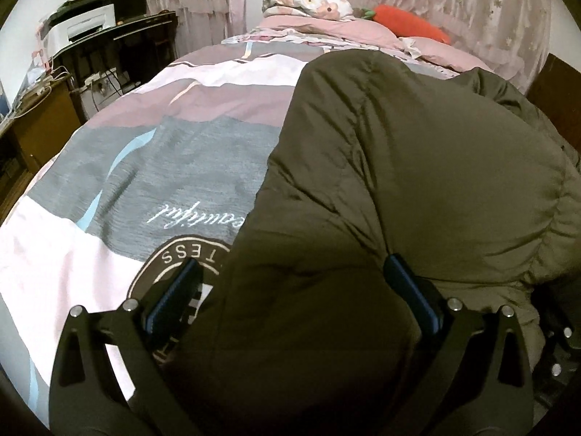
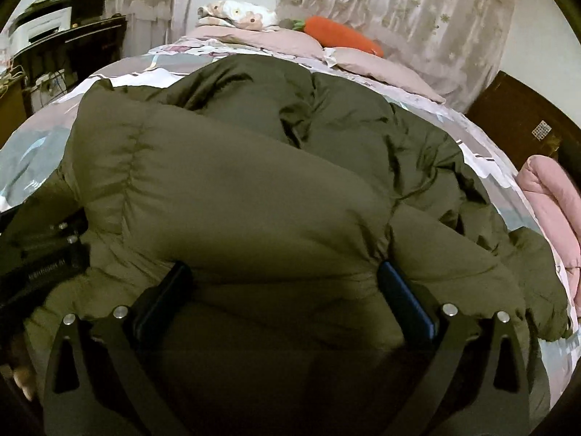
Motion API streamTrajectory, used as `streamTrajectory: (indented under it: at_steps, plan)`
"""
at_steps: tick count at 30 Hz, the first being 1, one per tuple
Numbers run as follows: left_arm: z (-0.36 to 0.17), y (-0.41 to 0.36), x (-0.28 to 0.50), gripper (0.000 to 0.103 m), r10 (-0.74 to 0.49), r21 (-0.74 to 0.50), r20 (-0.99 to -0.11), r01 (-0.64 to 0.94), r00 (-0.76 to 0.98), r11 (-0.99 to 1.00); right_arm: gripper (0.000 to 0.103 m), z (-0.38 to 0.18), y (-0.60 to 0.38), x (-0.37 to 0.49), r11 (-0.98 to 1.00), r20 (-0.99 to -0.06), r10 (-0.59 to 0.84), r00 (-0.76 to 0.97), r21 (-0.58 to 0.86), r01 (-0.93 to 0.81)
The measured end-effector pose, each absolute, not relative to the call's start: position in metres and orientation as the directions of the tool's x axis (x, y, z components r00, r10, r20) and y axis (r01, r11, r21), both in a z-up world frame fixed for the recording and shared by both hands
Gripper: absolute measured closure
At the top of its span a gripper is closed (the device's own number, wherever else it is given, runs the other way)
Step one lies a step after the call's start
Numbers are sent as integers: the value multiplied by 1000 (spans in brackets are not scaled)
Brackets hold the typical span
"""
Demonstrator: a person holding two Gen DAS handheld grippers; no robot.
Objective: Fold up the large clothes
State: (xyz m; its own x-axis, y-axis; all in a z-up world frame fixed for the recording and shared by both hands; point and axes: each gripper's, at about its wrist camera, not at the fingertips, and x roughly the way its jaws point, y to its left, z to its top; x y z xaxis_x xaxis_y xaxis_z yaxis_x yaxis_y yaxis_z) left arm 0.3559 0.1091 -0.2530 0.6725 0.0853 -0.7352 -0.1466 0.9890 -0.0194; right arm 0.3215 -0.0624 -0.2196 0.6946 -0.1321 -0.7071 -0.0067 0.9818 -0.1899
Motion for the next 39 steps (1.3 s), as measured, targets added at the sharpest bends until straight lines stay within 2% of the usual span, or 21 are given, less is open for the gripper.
streamTrajectory:
  at_steps: [5, 10, 15, 17, 20, 22, 23, 25, 26, 27, 29, 32, 33, 34, 35, 36, 37, 39]
  plan:
    - [-253, 108, 357, 2, 80, -25, -738, -146, 670, 989, 1, -207, -124, 301, 988, -717, -150, 681, -134, 76]
    - [-252, 101, 357, 2, 95, 4, -733, -135, 674, 991, 1, -219, -184, 276, 994, -716, -106, 690, -49, 102]
    - [-252, 103, 357, 2, 111, 20, -739, -142, 665, 990, 1, -230, -163, 283, 985, -724, -174, 667, -136, 109]
    - [-253, 103, 357, 2, 114, 23, -741, -145, 661, 989, 2, -208, -162, 281, 983, -731, -183, 658, -135, 123]
    - [-253, 101, 357, 2, 133, 42, -742, -152, 657, 987, 2, -164, -154, 259, 983, -596, -181, 783, -107, 146]
    - [-253, 100, 356, 2, 136, 45, -741, -153, 657, 987, 2, -155, -154, 252, 987, -546, -158, 823, -82, 135]
    - [-253, 102, 356, 2, 133, 42, -742, -152, 658, 987, 2, -163, -155, 254, 986, -562, -167, 810, -83, 146]
    - [-253, 102, 356, 2, 128, 36, -743, -151, 657, 988, 1, -218, -160, 273, 978, -700, -207, 684, -139, 154]
    - [-253, 102, 356, 2, 124, 32, -742, -150, 658, 988, 1, -243, -169, 275, 989, -737, -133, 663, -57, 135]
    - [-253, 101, 355, 2, 128, 36, -741, -151, 659, 988, 1, -244, -178, 273, 987, -734, -96, 672, 19, 161]
    - [-253, 102, 356, 2, 129, 38, -742, -151, 657, 988, 1, -226, -173, 271, 982, -743, -140, 655, -21, 186]
    - [-255, 107, 357, 2, 110, 14, -749, -151, 653, 988, 1, -194, -167, 248, 984, -630, -148, 763, -19, 175]
    - [-255, 107, 357, 2, 108, 11, -749, -151, 653, 989, 1, -194, -170, 247, 981, -620, -166, 767, -25, 192]
    - [-255, 107, 357, 2, 108, 11, -749, -150, 653, 989, 1, -203, -174, 249, 977, -633, -186, 751, -36, 212]
    - [-255, 107, 357, 2, 105, 8, -749, -150, 654, 989, 1, -227, -181, 257, 972, -688, -197, 699, -45, 230]
    - [-255, 108, 357, 2, 102, 4, -749, -149, 655, 989, 1, -246, -190, 264, 978, -732, -120, 670, 31, 208]
    - [-255, 108, 357, 2, 105, 7, -748, -150, 655, 989, 1, -263, -204, 272, 964, -765, -2, 644, 171, 206]
    - [-255, 108, 357, 2, 112, 15, -747, -151, 656, 988, 1, -265, -208, 278, 958, -775, 31, 632, 203, 202]
